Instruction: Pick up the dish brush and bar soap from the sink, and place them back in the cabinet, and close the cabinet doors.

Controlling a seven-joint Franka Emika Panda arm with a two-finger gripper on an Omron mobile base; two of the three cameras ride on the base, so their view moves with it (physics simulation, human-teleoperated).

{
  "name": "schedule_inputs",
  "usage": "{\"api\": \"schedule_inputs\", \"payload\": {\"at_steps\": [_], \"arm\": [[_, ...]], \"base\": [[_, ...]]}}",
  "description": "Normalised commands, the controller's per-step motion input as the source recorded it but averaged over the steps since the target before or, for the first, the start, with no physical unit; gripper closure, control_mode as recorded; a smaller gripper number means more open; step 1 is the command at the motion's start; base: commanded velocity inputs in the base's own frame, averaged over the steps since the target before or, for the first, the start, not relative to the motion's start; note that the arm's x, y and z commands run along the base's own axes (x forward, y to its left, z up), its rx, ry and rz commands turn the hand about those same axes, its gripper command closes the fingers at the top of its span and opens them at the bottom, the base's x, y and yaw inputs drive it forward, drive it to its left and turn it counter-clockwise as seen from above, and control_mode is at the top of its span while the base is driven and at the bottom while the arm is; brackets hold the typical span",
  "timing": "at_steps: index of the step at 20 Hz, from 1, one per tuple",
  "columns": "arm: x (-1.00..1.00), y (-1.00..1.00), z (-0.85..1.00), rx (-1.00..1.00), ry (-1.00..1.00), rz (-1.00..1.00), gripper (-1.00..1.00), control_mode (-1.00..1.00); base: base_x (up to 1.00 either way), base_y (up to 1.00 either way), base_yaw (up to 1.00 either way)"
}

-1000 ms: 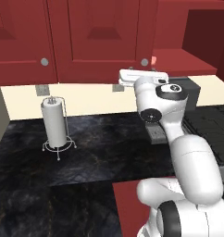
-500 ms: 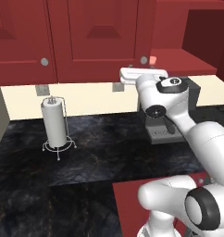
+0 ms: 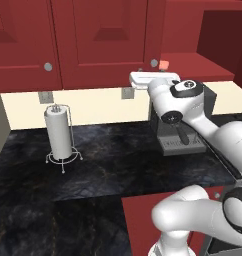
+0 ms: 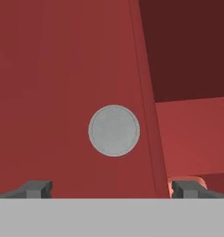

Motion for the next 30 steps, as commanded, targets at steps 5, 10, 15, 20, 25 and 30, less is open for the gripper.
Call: {"api": "schedule_inputs", "payload": {"at_steps": [5,10,15,20,25,30], "arm": [[0.28,0.00,0.00,0.00,0.01,0.00,-1.00,-1.00],[0.06,0.00,0.00,0.00,0.02,0.00,-1.00,-1.00],[0.00,0.00,0.00,0.00,0.00,0.00,-1.00,-1.00],[0.00,0.00,0.00,0.00,0.00,0.00,-1.00,-1.00],[0.00,0.00,0.00,0.00,0.00,0.00,-1.00,-1.00],[0.00,-0.07,0.00,0.00,0.00,0.00,-1.00,-1.00]], "base": [[0.00,0.00,0.00],[0.00,0.00,0.00],[0.00,0.00,0.00],[0.00,0.00,0.00],[0.00,0.00,0.00],[0.00,0.00,0.00]]}}
